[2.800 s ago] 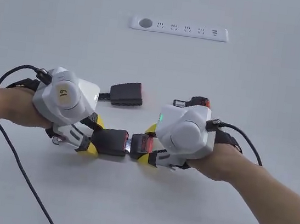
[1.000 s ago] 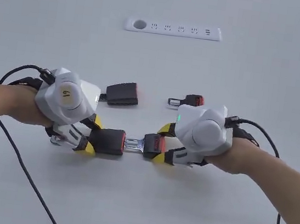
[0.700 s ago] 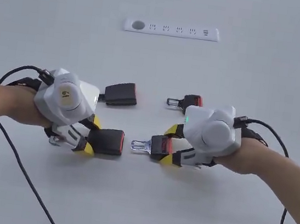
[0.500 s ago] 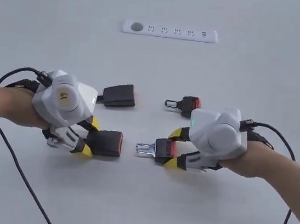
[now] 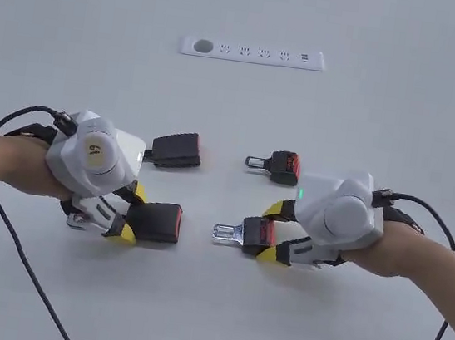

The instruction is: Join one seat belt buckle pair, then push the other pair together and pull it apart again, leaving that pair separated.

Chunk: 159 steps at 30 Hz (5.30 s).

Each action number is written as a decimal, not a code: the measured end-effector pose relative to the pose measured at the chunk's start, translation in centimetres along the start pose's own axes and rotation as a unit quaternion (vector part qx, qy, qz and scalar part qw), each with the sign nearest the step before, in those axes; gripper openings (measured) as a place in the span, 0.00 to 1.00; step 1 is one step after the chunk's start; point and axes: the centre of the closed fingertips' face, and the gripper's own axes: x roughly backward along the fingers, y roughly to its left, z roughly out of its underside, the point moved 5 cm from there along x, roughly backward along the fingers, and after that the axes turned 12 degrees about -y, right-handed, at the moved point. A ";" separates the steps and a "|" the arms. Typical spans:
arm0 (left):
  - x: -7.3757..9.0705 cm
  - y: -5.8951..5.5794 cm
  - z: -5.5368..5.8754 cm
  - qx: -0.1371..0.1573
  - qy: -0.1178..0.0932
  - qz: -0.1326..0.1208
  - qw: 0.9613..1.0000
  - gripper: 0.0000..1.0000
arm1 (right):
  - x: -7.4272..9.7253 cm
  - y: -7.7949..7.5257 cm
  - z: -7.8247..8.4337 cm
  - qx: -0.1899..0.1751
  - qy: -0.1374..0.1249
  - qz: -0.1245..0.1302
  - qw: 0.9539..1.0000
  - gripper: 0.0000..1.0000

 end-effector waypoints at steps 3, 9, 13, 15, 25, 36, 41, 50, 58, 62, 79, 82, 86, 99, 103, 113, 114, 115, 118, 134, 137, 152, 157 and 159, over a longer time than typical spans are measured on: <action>0.0 0.0 0.0 -0.003 0.000 -0.001 1.000 0.32 | 0.4 0.0 0.3 -0.002 0.002 0.002 1.000 0.31; 0.0 0.1 0.1 -0.009 0.004 0.002 1.000 0.32 | 0.8 -0.1 0.7 -0.002 0.005 0.003 1.000 0.31; 0.0 0.1 0.1 -0.007 0.003 0.001 1.000 0.32 | 0.9 -0.1 0.8 0.001 0.007 0.002 1.000 0.31; 0.0 0.1 0.1 -0.006 0.003 0.001 1.000 0.32 | 1.0 -0.1 0.9 0.003 0.009 0.002 1.000 0.31; -0.1 0.1 0.0 -0.009 0.009 0.001 1.000 0.33 | 1.0 -0.1 0.8 0.017 0.014 0.004 1.000 0.32; -0.1 -0.1 -0.3 0.003 0.013 0.005 1.000 0.35 | 0.9 -0.2 0.7 0.029 0.019 0.010 0.999 0.35; -0.1 -0.4 -0.3 0.004 0.015 0.005 1.000 0.38 | 1.0 0.0 0.7 0.034 0.022 0.010 0.999 0.39; 0.8 -0.6 0.2 0.006 0.027 -0.001 1.000 0.47 | 1.6 0.5 0.8 0.031 0.026 0.006 0.999 0.47; 2.4 -0.4 0.3 0.011 0.020 -0.016 1.000 0.48 | 3.2 0.2 0.6 0.018 0.016 0.021 0.999 0.49; 3.4 -0.2 -0.1 0.014 0.010 -0.028 0.999 0.49 | 4.2 -0.2 0.4 0.014 0.012 0.030 0.999 0.50; 5.8 2.4 -1.0 0.037 -0.015 -0.079 0.996 0.52 | 6.7 -2.8 0.1 0.001 0.004 0.061 0.998 0.53; 5.9 3.0 -1.1 0.041 -0.017 -0.086 0.995 0.53 | 6.9 -3.2 0.0 -0.002 0.003 0.066 0.998 0.53; 5.9 4.0 -1.2 0.048 -0.017 -0.095 0.994 0.53 | 7.1 -4.1 0.0 -0.006 0.000 0.072 0.997 0.53; 5.1 7.2 -1.6 0.053 -0.018 -0.111 0.992 0.52 | 7.1 -6.6 0.1 -0.009 -0.001 0.079 0.997 0.52; 4.7 8.0 -1.5 0.056 -0.020 -0.113 0.992 0.50 | 6.9 -7.3 0.3 -0.009 0.001 0.076 0.997 0.52; 3.7 9.9 -1.7 0.066 -0.025 -0.113 0.991 0.45 | 6.1 -9.0 0.6 -0.011 0.003 0.067 0.998 0.51; 3.6 10.0 -1.7 0.066 -0.025 -0.113 0.991 0.45 | 6.0 -9.3 0.7 -0.011 0.004 0.064 0.998 0.51; 3.5 10.2 -1.7 0.067 -0.025 -0.114 0.991 0.45 | 5.9 -9.4 0.7 -0.011 0.004 0.064 0.998 0.50; 3.2 10.7 -1.8 0.071 -0.027 -0.112 0.991 0.45 | 5.5 -9.8 0.8 -0.013 0.005 0.060 0.998 0.50; 0.8 11.9 -2.5 0.060 -0.007 -0.081 0.995 0.43 | 3.3 -11.1 1.3 -0.014 0.021 0.033 0.999 0.46; 0.4 12.0 -2.4 0.061 -0.002 -0.076 0.995 0.42 | 2.8 -11.3 1.3 -0.016 0.022 0.029 0.999 0.45; -0.2 12.0 -2.3 0.047 0.006 -0.045 0.998 0.33 | 1.5 -11.8 1.9 -0.013 0.039 0.018 0.999 0.36; -0.2 12.1 -2.3 0.033 0.009 -0.030 0.999 0.33 | 1.6 -11.9 1.9 -0.012 0.038 0.018 0.999 0.34; -0.2 12.1 -2.2 0.026 0.011 -0.023 0.999 0.33 | 1.6 -12.0 1.9 -0.010 0.038 0.016 0.999 0.33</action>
